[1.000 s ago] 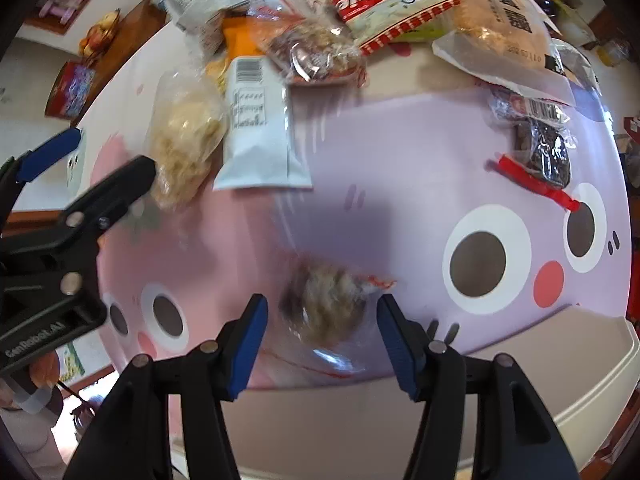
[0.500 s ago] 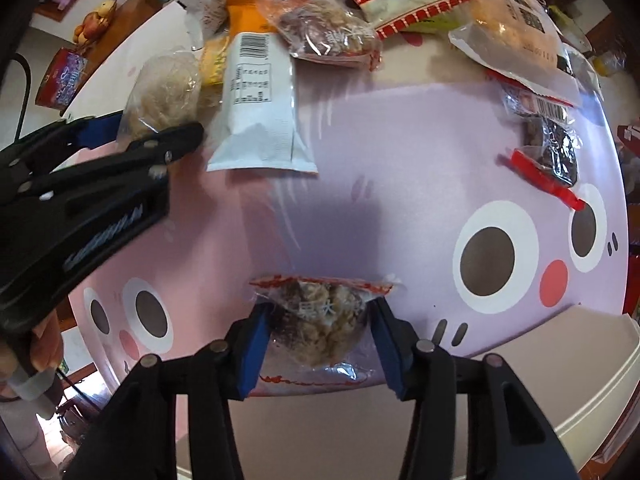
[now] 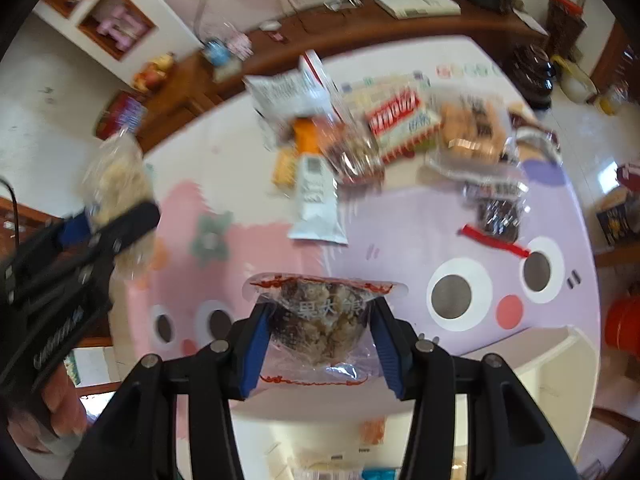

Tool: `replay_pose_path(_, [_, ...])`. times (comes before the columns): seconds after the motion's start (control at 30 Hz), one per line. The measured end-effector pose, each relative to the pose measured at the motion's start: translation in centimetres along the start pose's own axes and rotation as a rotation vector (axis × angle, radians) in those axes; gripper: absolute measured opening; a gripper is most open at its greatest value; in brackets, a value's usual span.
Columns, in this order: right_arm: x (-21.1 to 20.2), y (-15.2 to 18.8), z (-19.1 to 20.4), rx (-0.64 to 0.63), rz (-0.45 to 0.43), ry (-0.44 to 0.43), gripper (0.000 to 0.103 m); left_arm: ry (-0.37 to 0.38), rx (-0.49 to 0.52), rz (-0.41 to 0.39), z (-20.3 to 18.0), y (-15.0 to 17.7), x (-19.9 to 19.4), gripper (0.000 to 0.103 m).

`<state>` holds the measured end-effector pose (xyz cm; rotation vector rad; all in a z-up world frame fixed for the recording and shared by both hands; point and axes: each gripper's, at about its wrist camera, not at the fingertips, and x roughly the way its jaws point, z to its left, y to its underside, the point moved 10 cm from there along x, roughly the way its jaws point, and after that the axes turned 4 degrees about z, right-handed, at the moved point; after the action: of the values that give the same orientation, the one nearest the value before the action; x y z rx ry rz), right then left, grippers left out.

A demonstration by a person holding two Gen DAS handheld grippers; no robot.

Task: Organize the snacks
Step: 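Carry both held bags over the white tray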

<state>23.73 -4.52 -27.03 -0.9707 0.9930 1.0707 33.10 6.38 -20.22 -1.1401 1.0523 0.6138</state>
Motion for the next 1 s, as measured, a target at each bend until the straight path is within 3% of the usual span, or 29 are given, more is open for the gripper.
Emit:
replay_pose_path(0.23, [-9.6, 1.3, 1.5, -0.173, -0.124, -0.060, 0.049, -0.027, -0.149, -0.046, -4.1, 5.5, -9.1, 0.041])
replay_pose_path(0.4, [-13.3, 2.9, 0.9, -0.310, -0.160, -0.049, 0.049, -0.043, -0.231, -0.071, -7.8, 9.1, -11.7, 0.041])
replay_pose_path(0.6, [-15.3, 5.4, -2.0, -0.357, -0.175, -0.038, 0.049, -0.044, -0.299, -0.073, -11.6, 12.2, -12.6, 0.041])
replay_pose_path(1.0, [-13.6, 9.3, -5.1, -0.394, -0.110, -0.012, 0.049, -0.061, -0.330, -0.020, -14.7, 15.3, -10.9, 0.041])
